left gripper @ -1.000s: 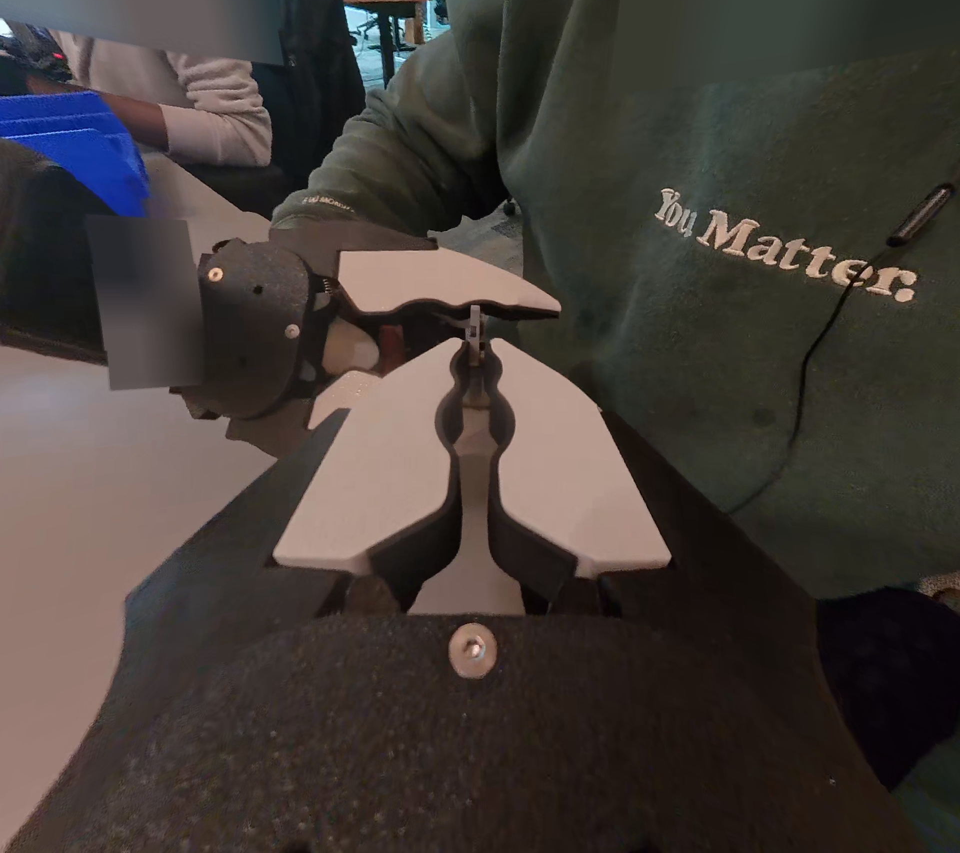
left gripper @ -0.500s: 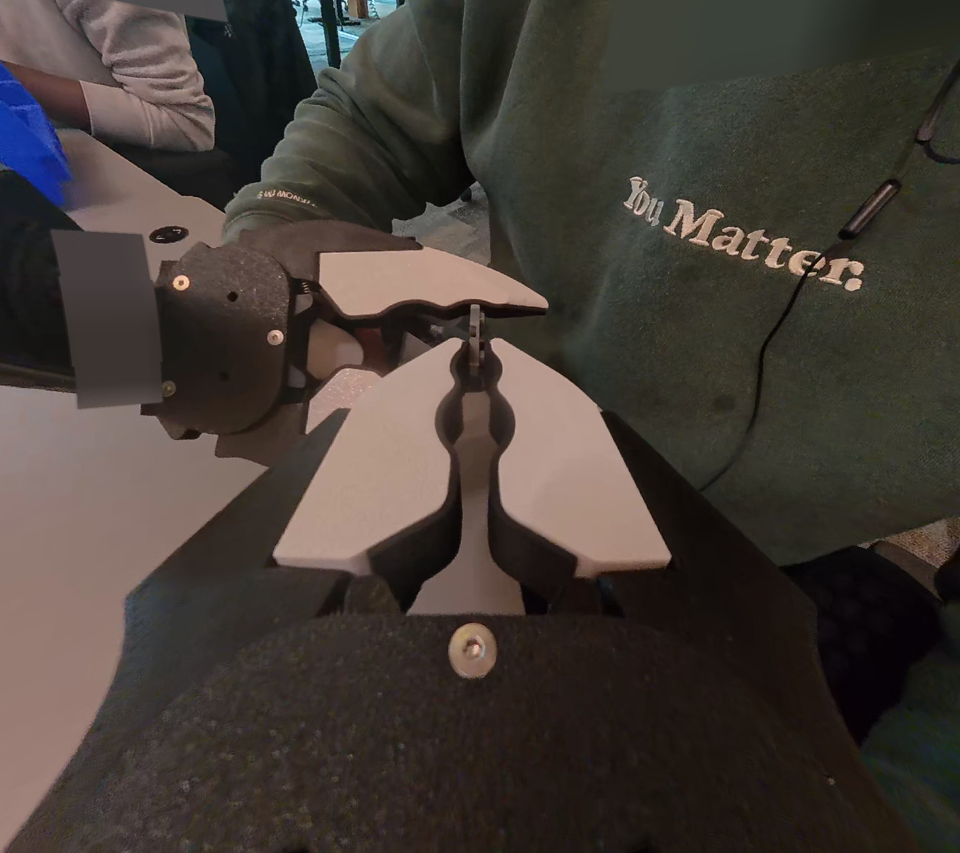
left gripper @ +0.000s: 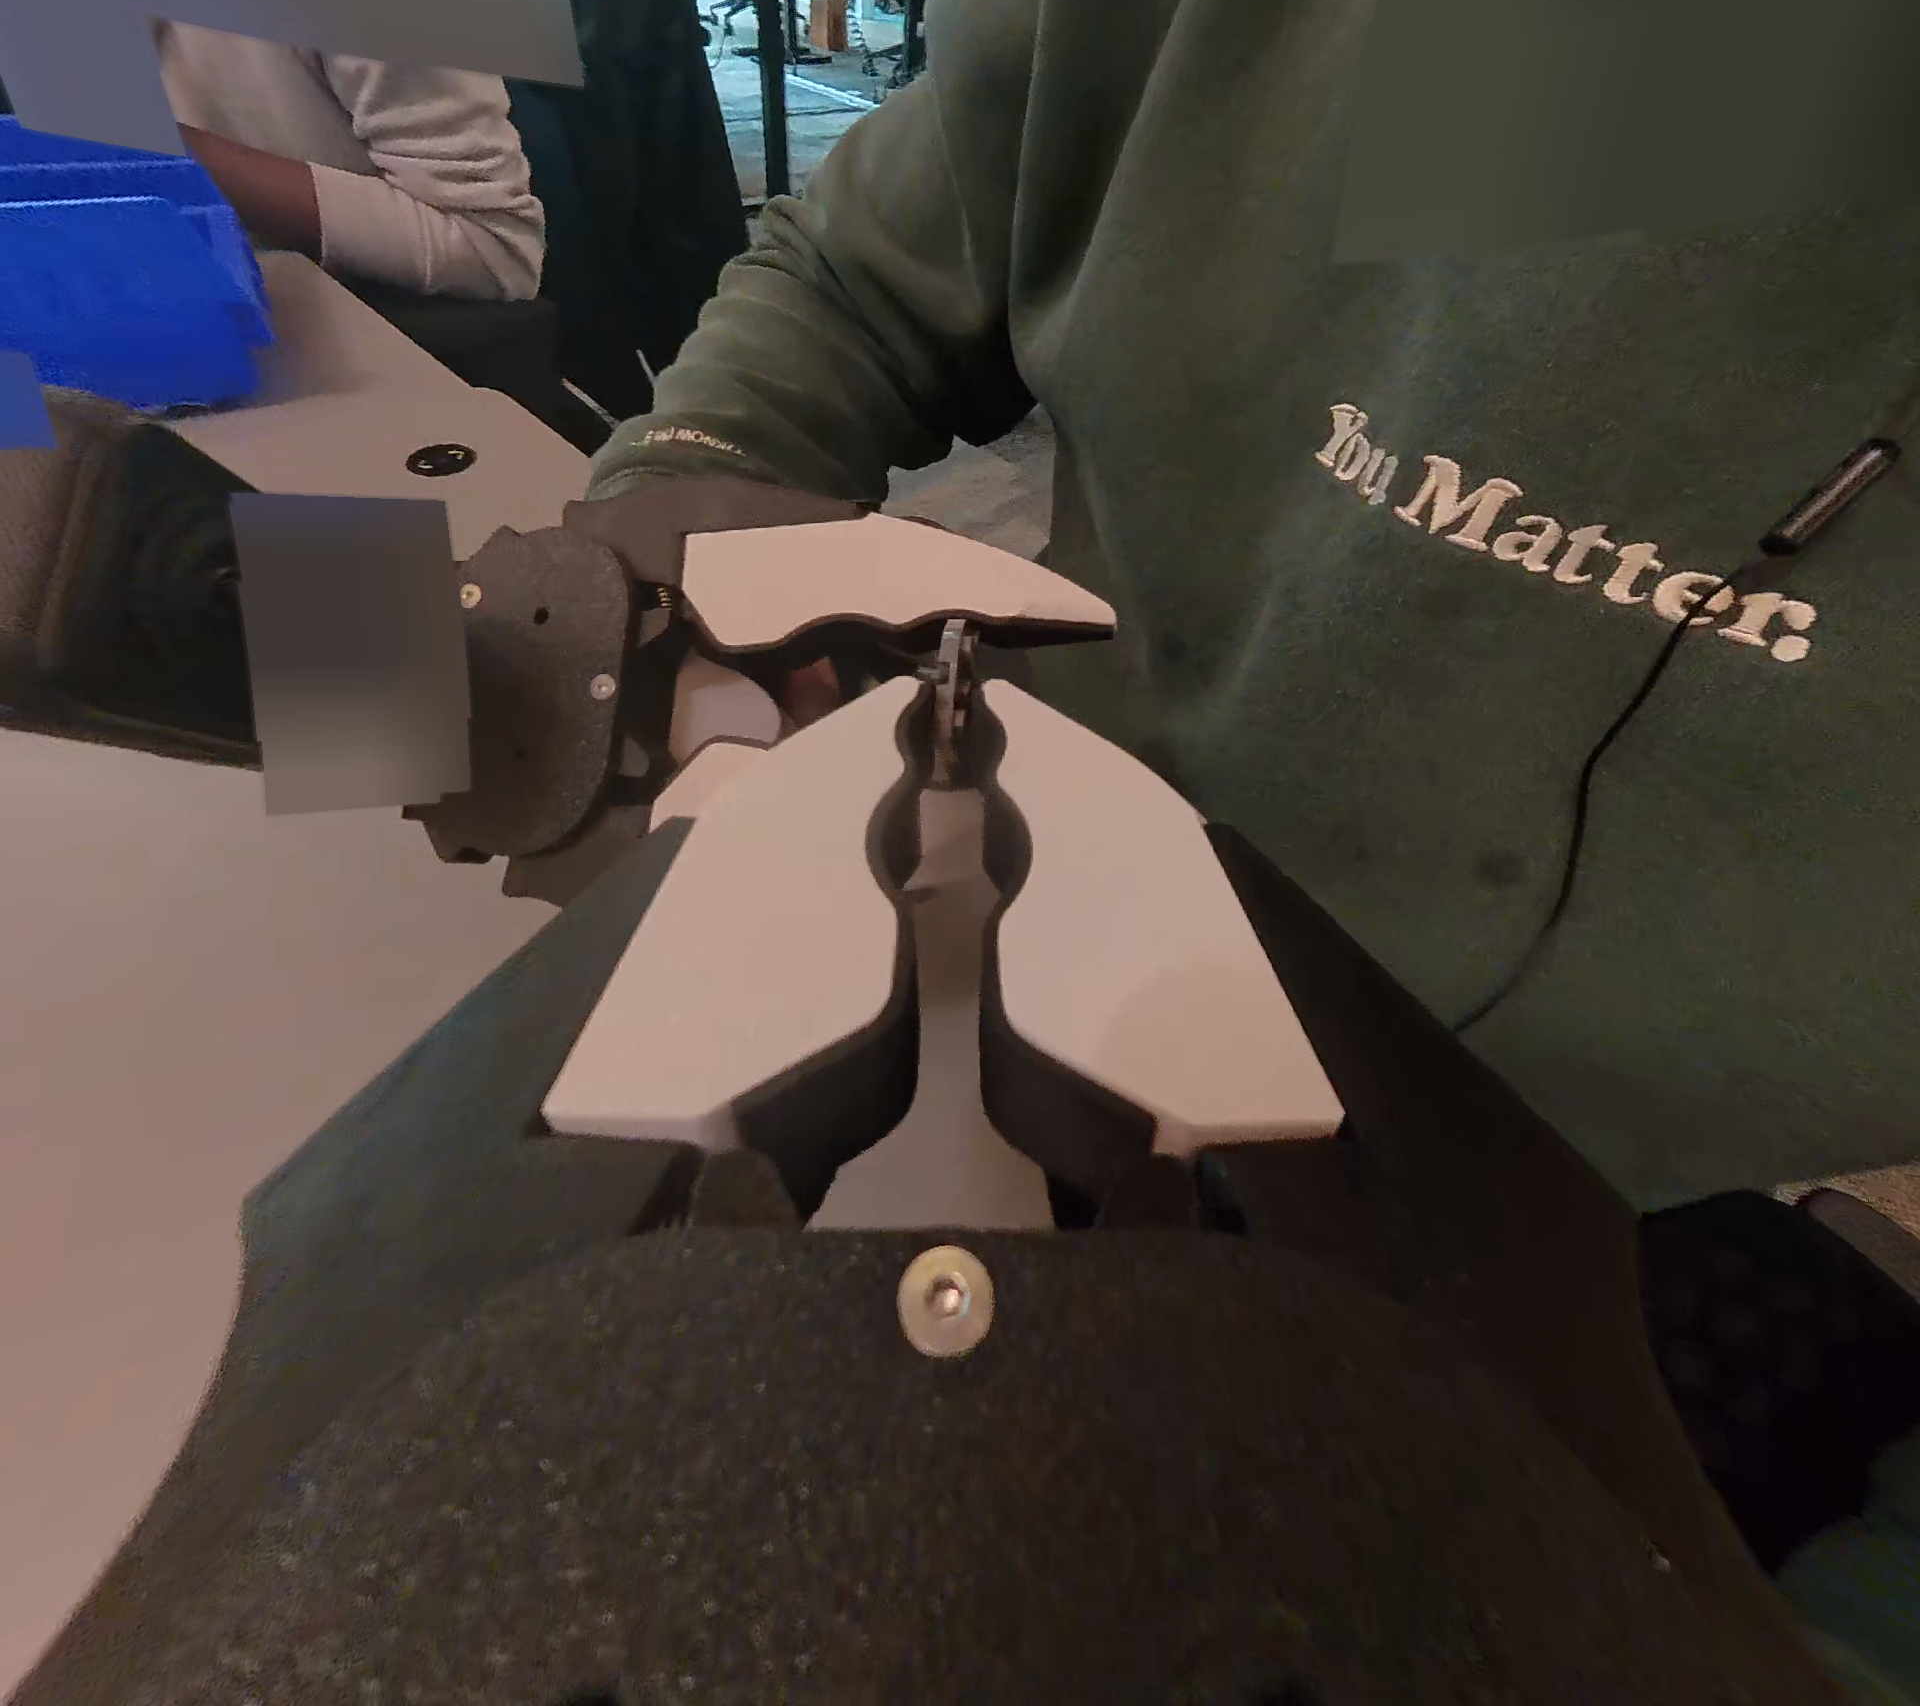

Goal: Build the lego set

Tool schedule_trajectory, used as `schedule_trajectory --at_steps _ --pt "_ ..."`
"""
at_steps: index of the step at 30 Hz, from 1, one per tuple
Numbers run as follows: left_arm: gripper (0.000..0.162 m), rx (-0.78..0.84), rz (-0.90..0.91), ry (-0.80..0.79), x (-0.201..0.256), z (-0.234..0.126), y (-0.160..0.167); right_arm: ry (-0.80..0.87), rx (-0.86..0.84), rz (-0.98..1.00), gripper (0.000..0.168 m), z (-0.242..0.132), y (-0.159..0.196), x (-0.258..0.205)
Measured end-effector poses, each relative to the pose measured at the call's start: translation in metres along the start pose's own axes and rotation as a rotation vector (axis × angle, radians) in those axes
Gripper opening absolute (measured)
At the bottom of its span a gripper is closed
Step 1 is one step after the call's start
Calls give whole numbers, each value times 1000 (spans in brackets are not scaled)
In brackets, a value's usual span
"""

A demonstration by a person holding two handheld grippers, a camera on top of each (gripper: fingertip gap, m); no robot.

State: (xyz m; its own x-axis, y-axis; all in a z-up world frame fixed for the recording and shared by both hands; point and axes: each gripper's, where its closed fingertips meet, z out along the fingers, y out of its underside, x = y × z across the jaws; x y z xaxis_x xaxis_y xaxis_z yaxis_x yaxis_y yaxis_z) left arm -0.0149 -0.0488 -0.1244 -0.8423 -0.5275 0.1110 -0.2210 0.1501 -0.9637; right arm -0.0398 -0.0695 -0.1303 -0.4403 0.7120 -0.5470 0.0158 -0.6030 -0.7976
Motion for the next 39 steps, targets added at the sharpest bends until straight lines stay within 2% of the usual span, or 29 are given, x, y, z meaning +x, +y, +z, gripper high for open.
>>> schedule_trajectory --at_steps 12,39 --pt "4 -54 -74 135 8 6 6 0 -2 11 37 2 1 -1" --pt "5 -46 -82 106 8 7 13 36 31 28 33 -2 -2 5"
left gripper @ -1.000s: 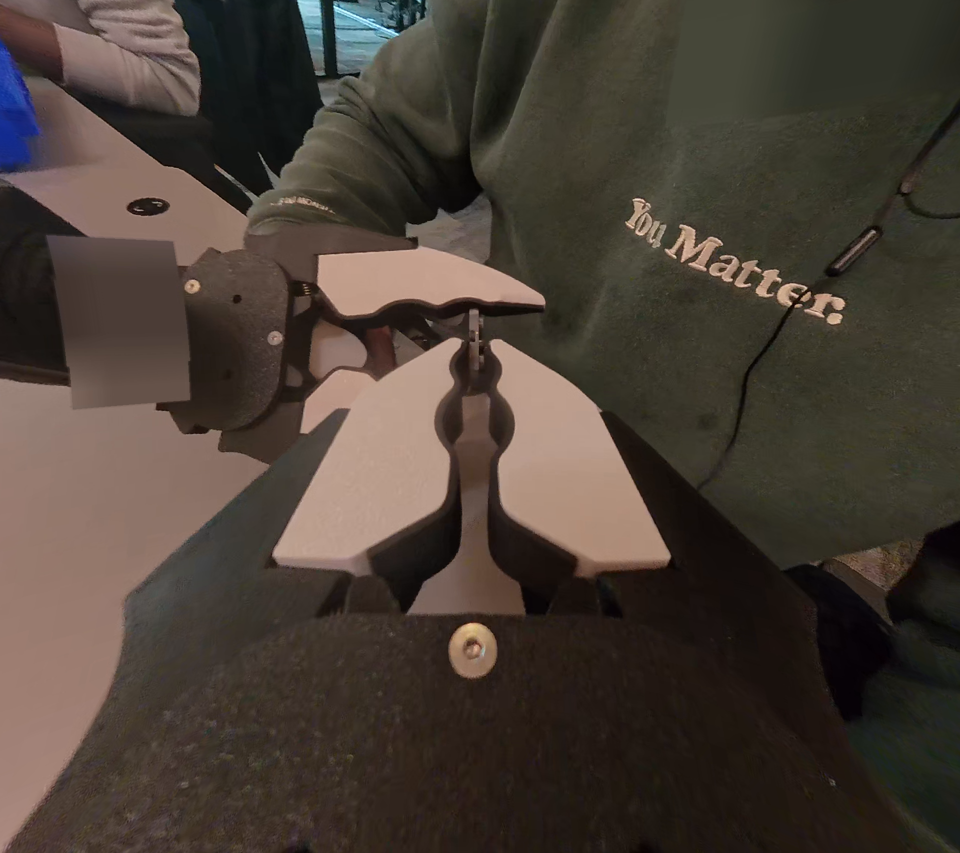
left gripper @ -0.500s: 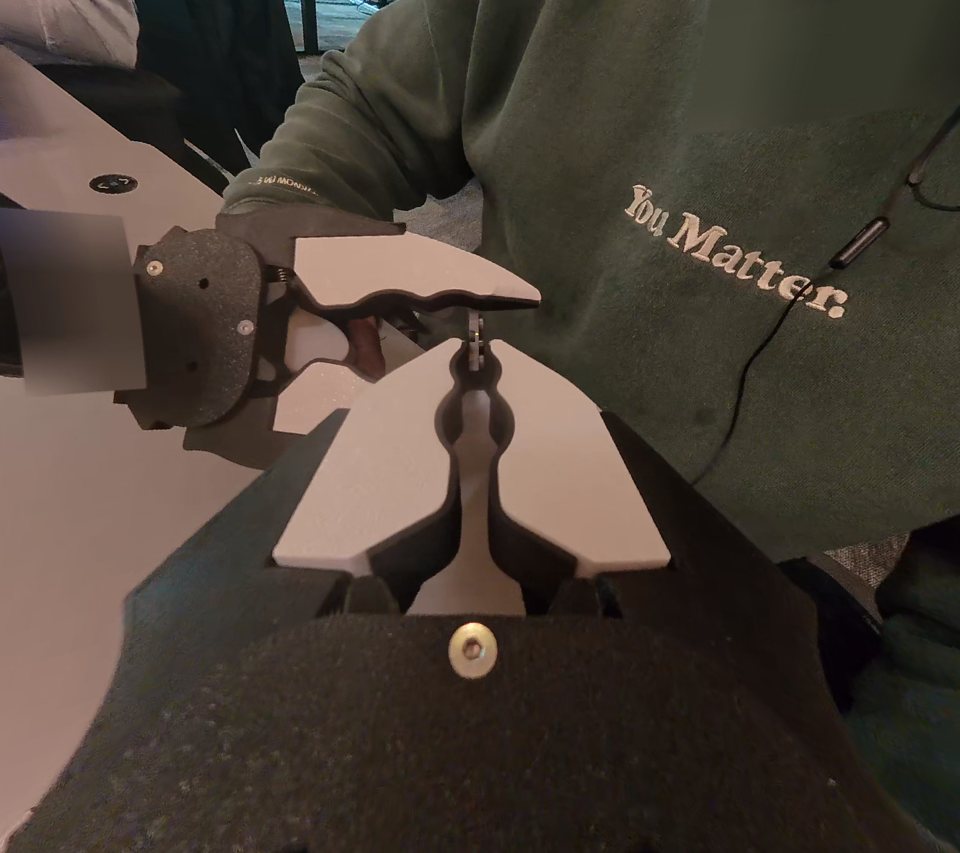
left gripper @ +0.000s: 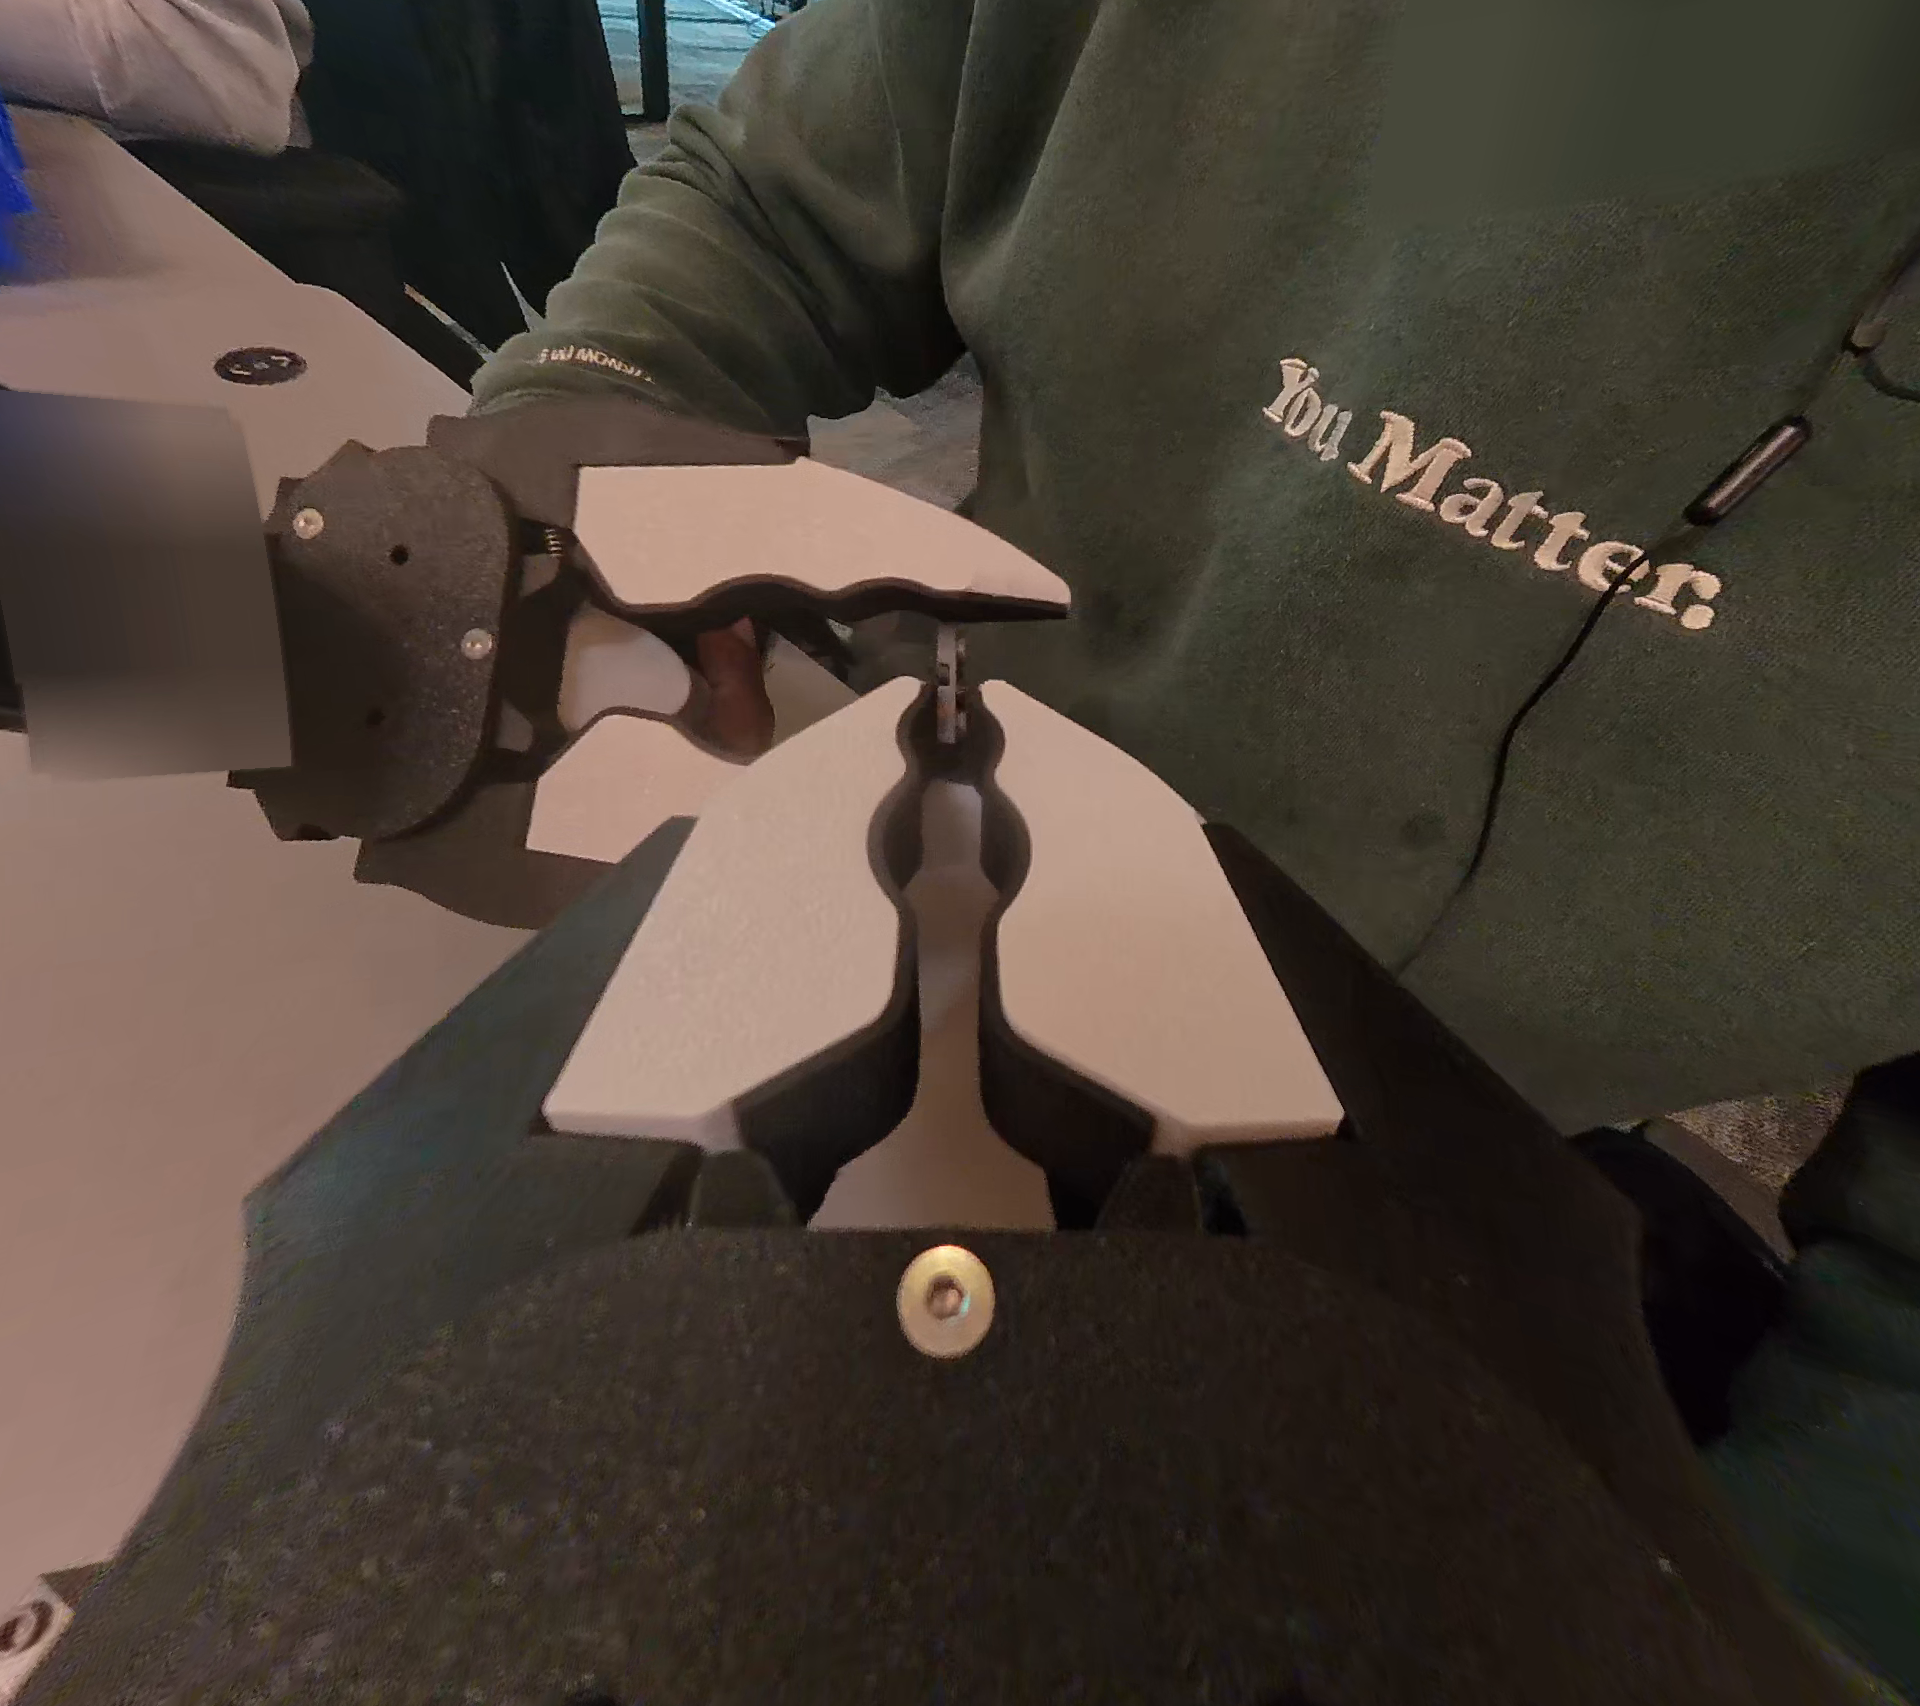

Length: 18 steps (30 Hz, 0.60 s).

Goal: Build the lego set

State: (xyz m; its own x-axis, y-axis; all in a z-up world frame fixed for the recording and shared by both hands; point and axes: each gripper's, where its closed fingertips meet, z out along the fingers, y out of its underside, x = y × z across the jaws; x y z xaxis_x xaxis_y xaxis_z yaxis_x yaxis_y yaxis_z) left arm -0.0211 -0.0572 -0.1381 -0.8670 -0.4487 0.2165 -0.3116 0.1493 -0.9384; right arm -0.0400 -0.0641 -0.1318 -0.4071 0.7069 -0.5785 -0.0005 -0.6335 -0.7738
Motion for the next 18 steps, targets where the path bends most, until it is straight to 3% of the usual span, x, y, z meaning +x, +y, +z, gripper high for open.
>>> schedule_trajectory --at_steps 18 --pt "2 -33 20 -5 4 -2 -5 60 -51 -56 36 4 6 4"
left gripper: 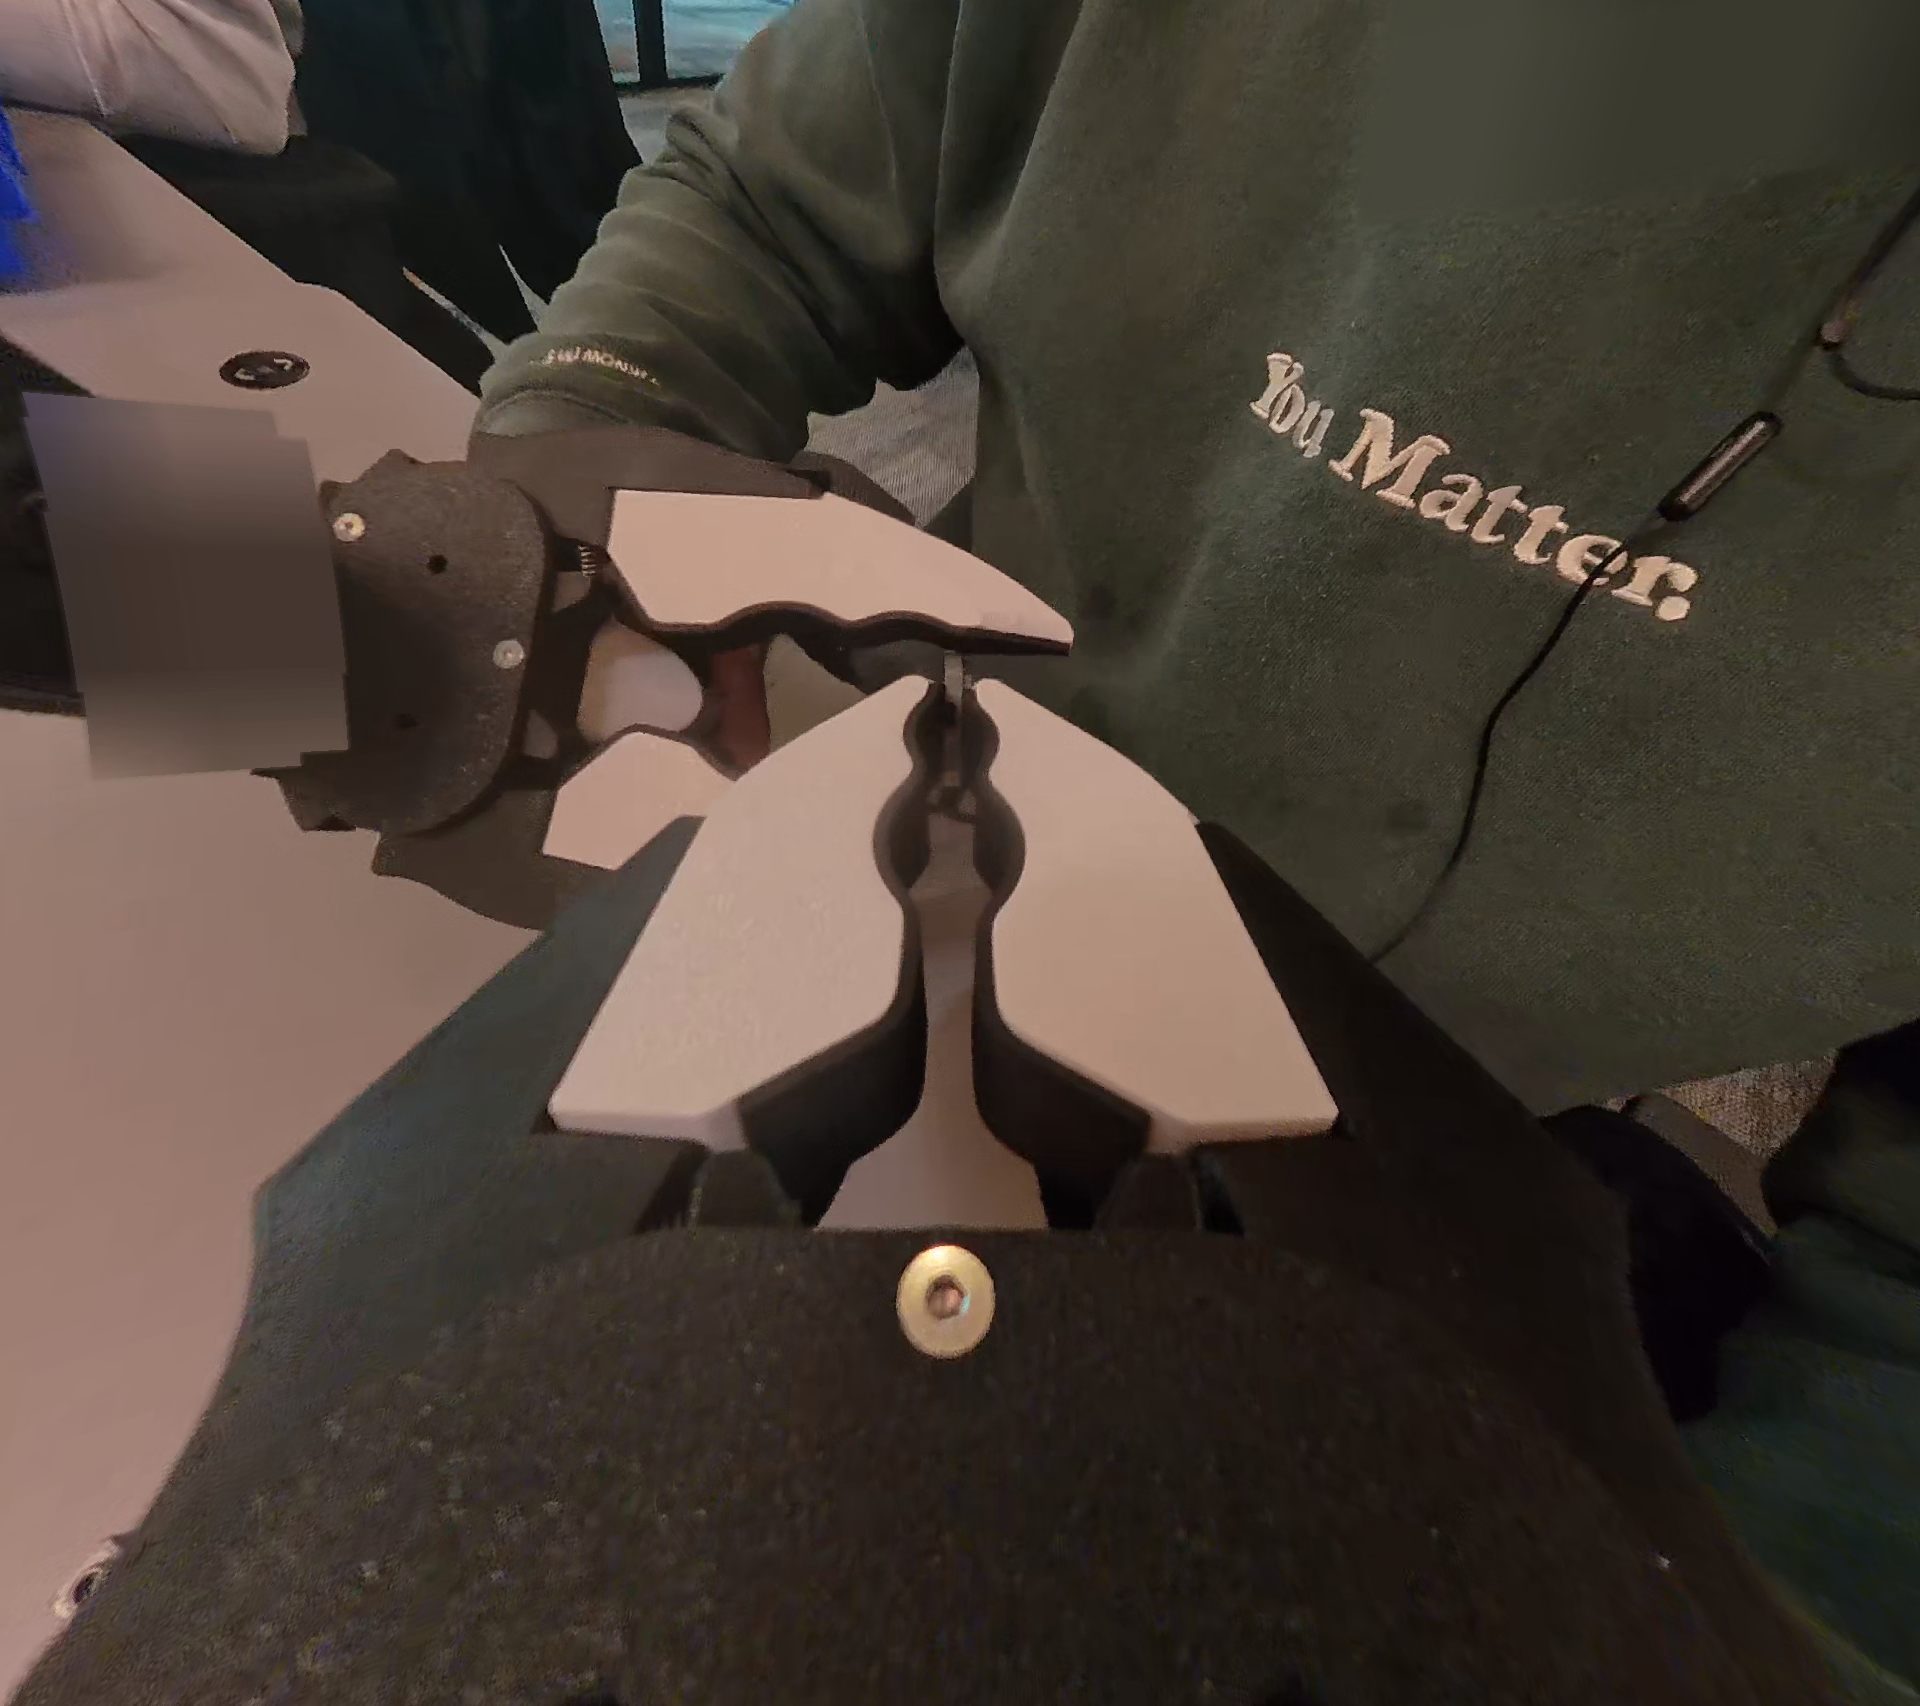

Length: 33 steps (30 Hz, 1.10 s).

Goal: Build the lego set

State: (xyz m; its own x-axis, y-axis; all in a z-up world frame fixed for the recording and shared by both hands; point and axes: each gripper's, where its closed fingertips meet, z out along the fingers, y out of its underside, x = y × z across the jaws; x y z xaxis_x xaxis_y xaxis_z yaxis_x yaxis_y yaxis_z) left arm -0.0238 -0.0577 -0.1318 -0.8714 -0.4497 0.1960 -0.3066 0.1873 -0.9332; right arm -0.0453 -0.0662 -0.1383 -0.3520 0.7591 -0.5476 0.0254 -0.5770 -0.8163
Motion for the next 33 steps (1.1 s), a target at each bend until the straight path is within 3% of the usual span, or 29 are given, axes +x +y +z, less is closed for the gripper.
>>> schedule_trajectory --at_steps 6,33 --pt "2 76 4 -2 0 -15 -12 64 -84 -46 36 4 15 4" --pt "2 49 -28 35 -4 -9 -8 75 -69 -55 34 4 13 2"
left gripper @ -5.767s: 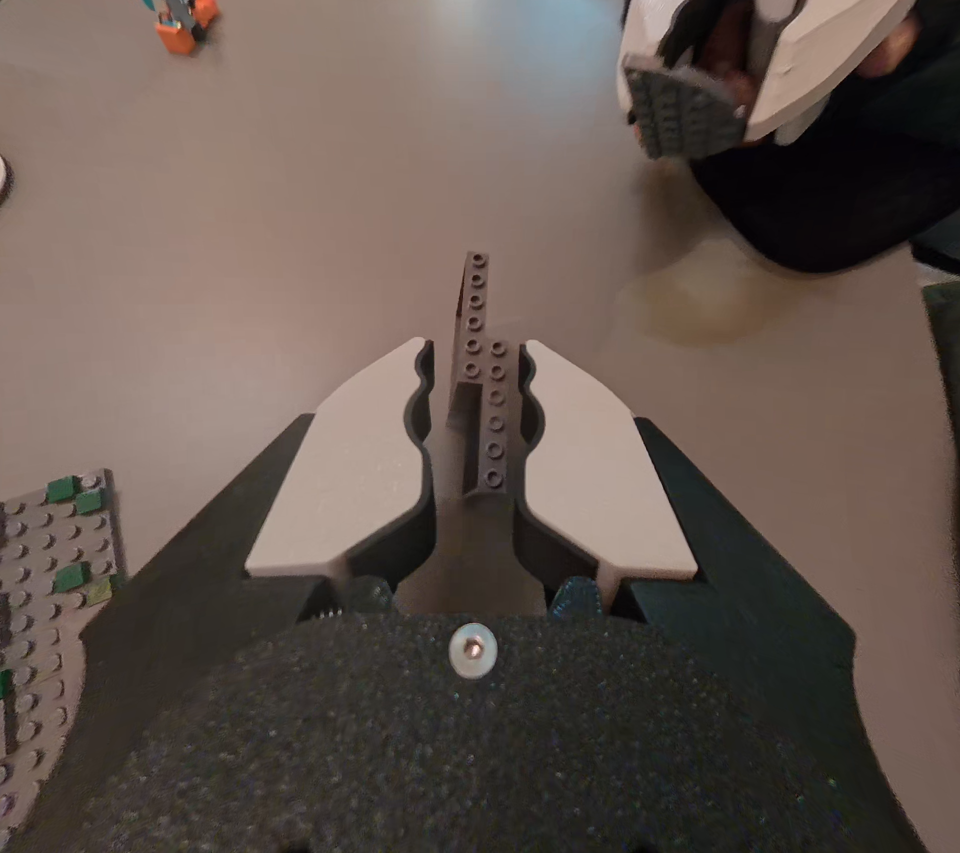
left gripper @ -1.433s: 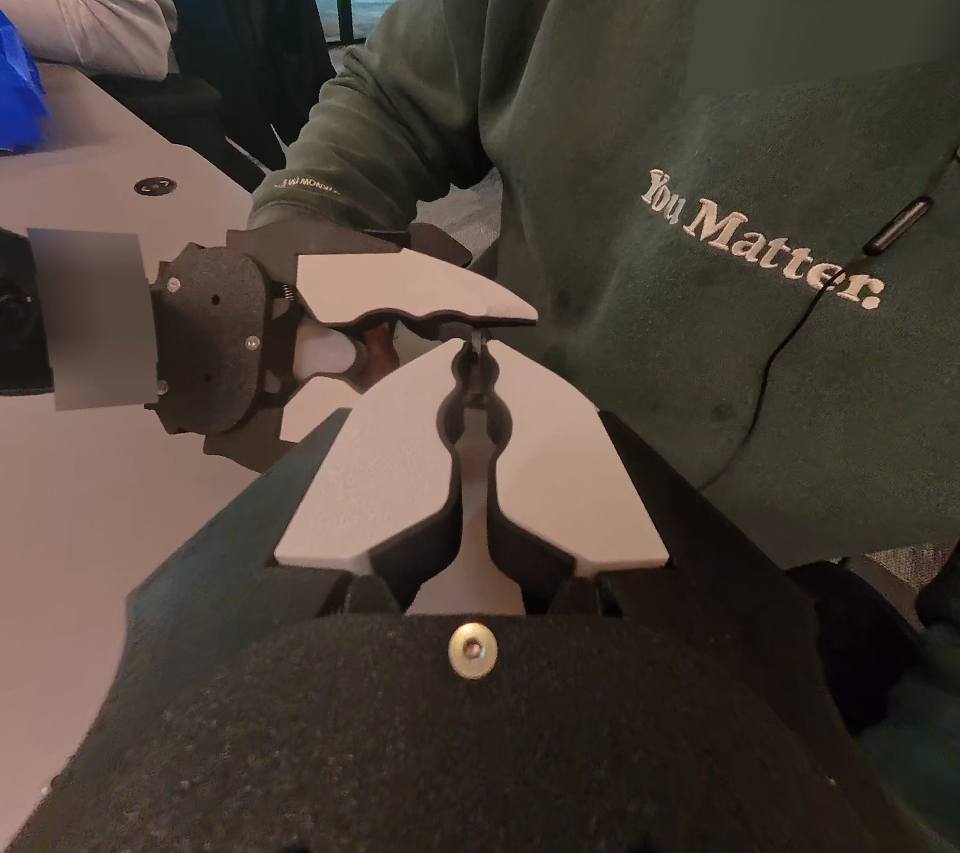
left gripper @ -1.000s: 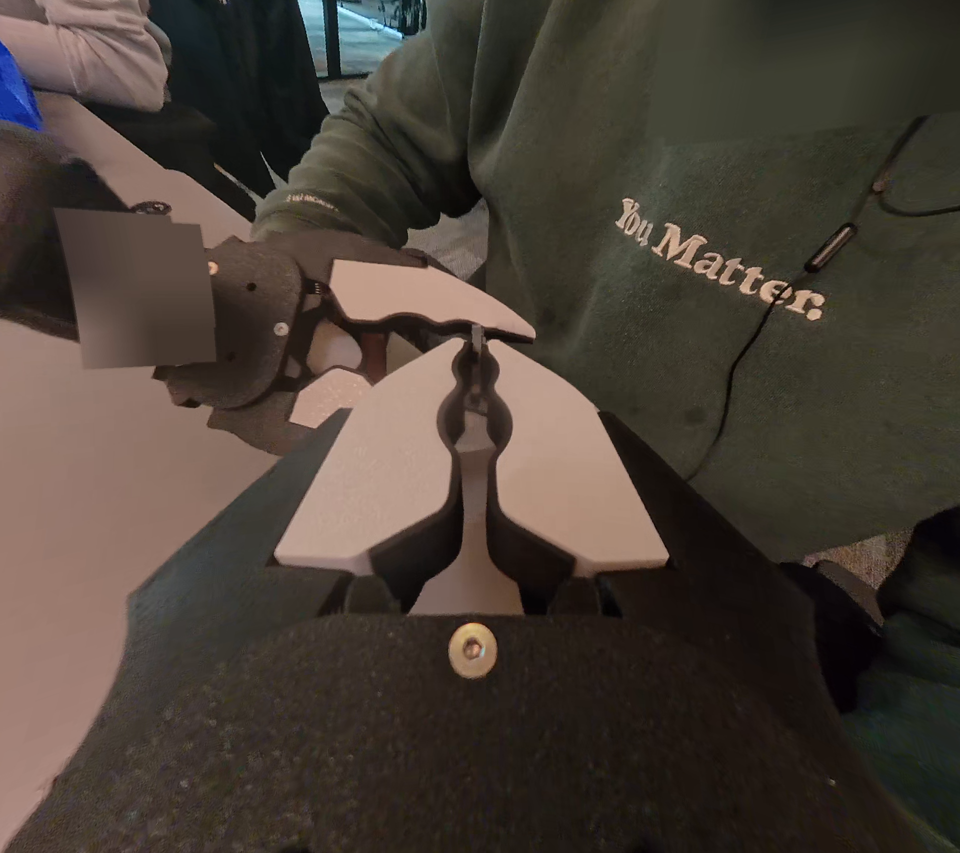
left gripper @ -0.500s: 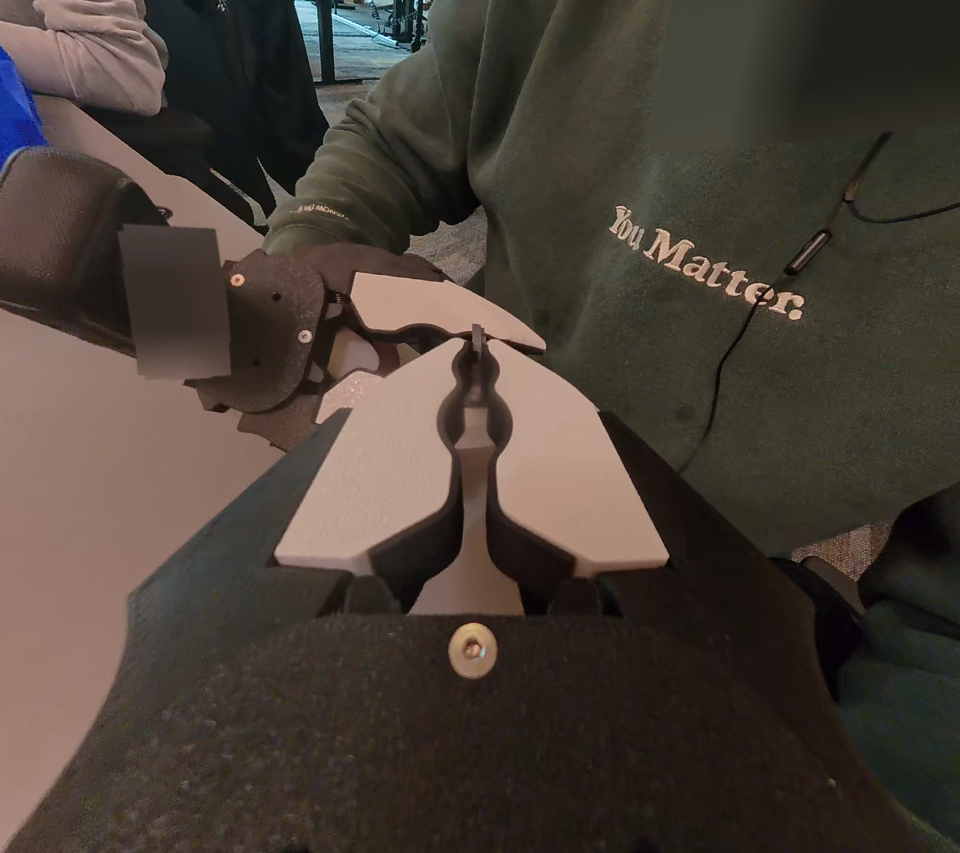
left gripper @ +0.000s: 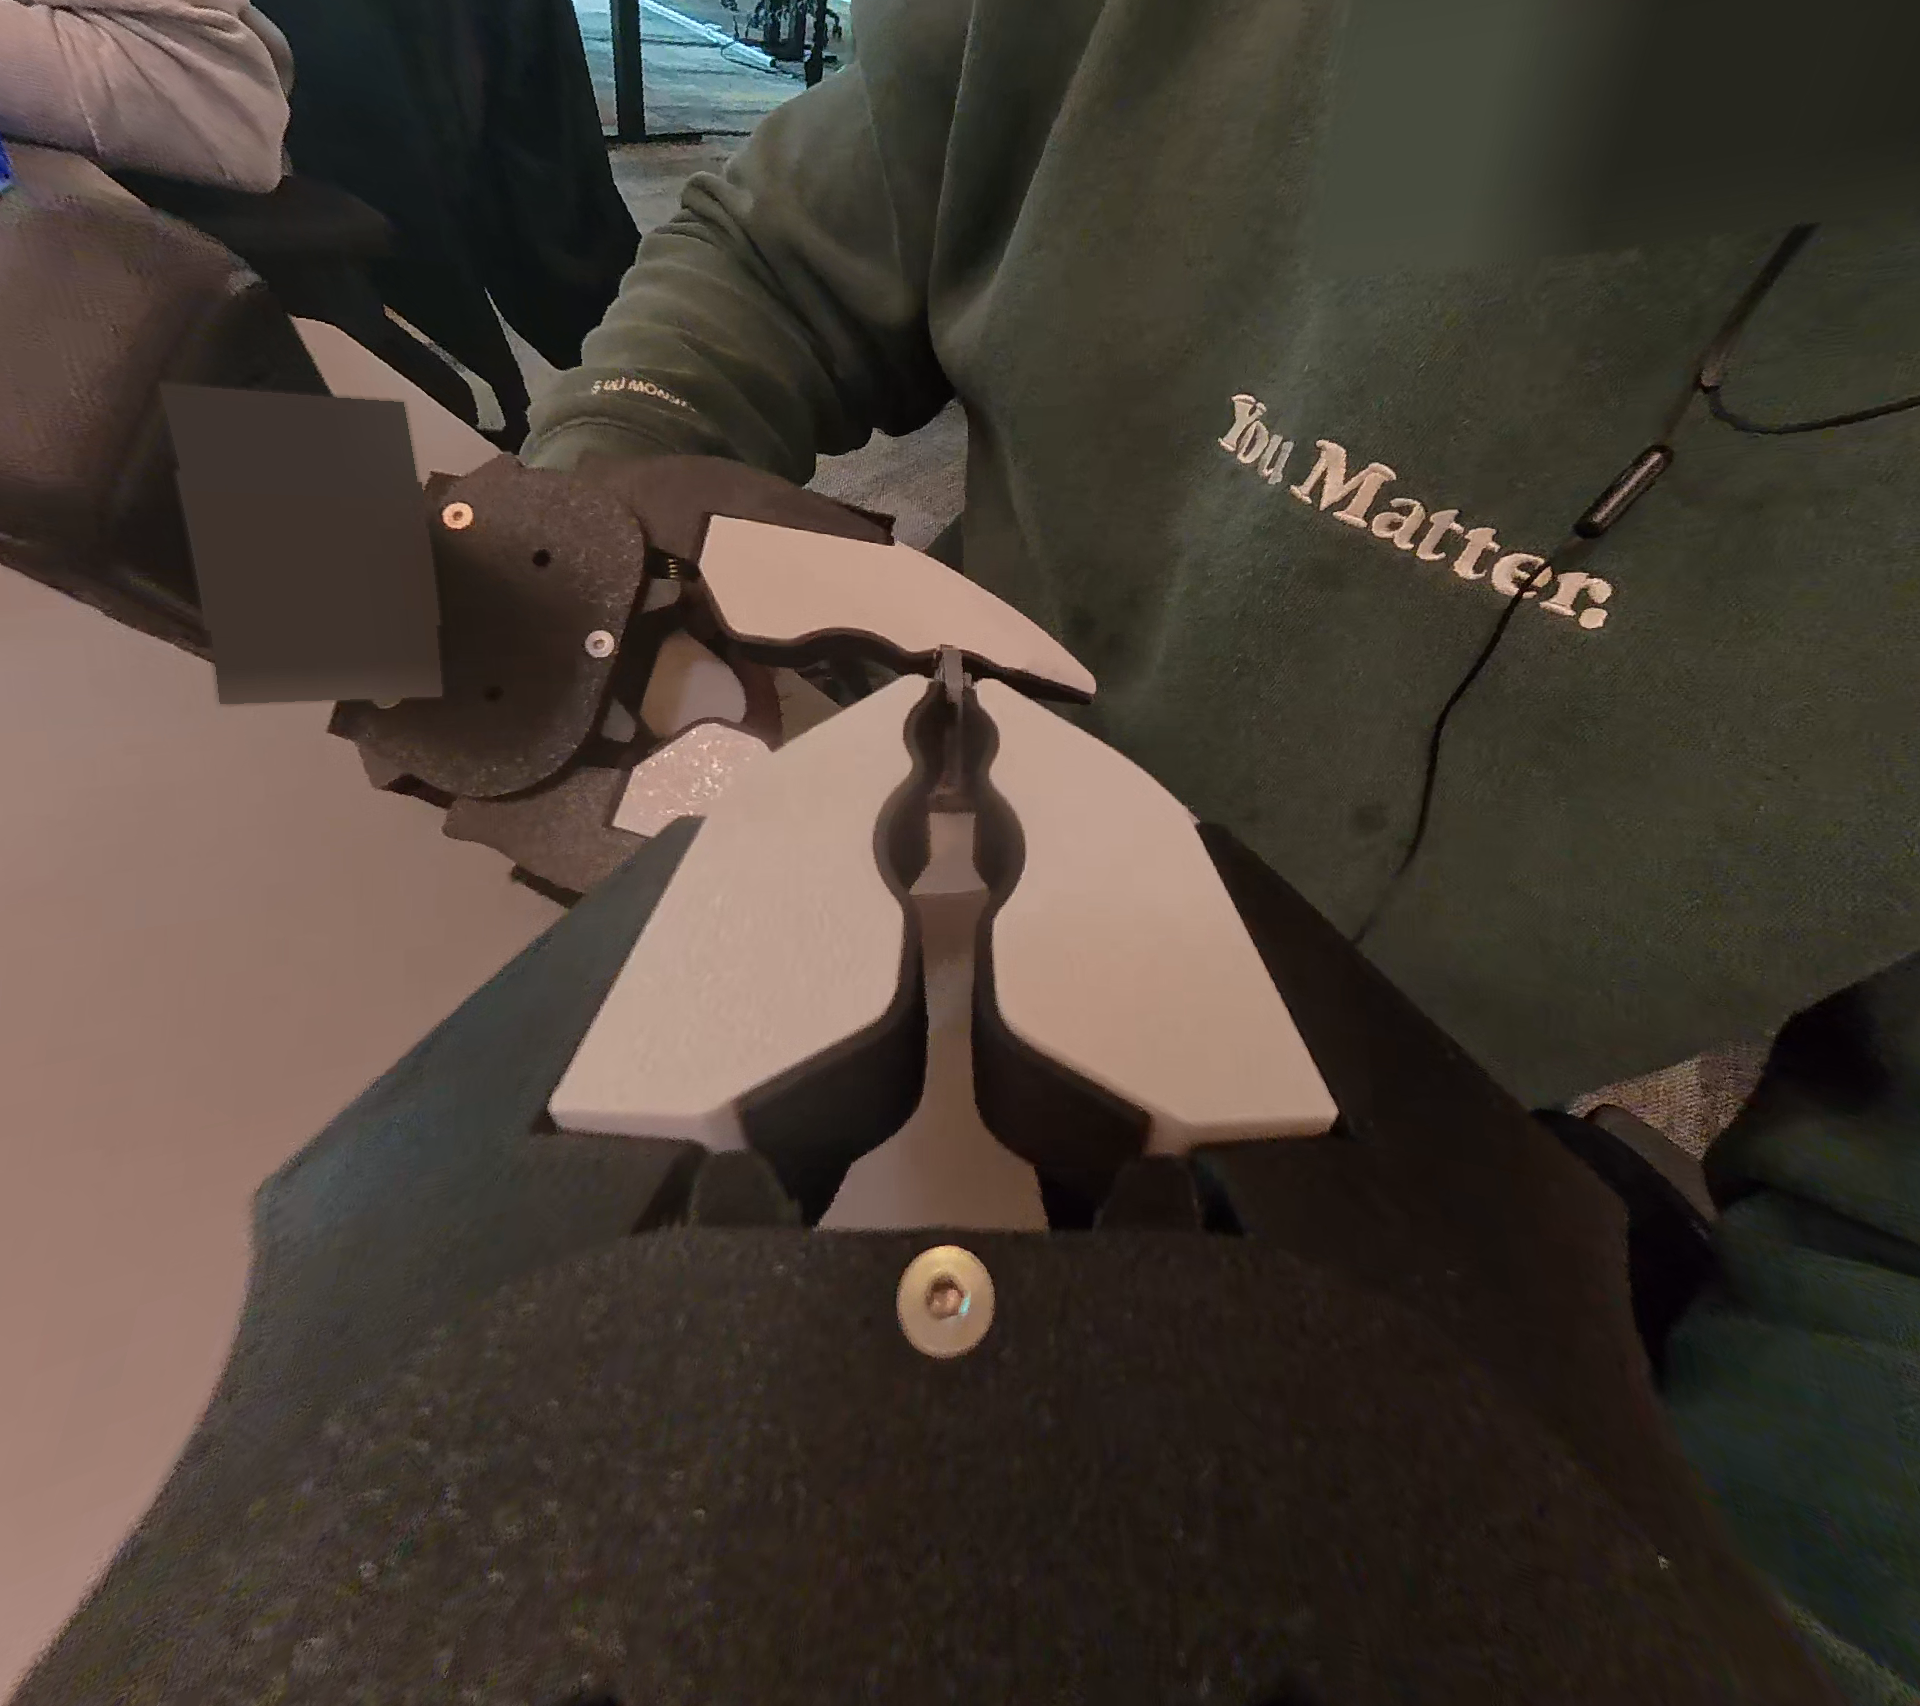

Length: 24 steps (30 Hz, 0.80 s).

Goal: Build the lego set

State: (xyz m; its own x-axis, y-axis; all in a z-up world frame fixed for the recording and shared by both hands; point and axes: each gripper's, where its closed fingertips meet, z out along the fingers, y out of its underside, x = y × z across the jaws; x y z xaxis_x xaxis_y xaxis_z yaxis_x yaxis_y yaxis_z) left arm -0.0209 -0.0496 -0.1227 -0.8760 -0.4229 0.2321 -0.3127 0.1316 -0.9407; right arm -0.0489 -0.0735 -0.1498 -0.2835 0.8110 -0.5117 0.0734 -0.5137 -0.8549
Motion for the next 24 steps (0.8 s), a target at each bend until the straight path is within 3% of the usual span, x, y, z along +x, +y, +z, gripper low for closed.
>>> schedule_trajectory --at_steps 10,24 --pt "2 -14 -22 20 3 6 9 60 11 -1 34 -15 -10 3" --pt "2 -22 -11 58 9 10 14 -4 15 34 32 -12 -3 2"
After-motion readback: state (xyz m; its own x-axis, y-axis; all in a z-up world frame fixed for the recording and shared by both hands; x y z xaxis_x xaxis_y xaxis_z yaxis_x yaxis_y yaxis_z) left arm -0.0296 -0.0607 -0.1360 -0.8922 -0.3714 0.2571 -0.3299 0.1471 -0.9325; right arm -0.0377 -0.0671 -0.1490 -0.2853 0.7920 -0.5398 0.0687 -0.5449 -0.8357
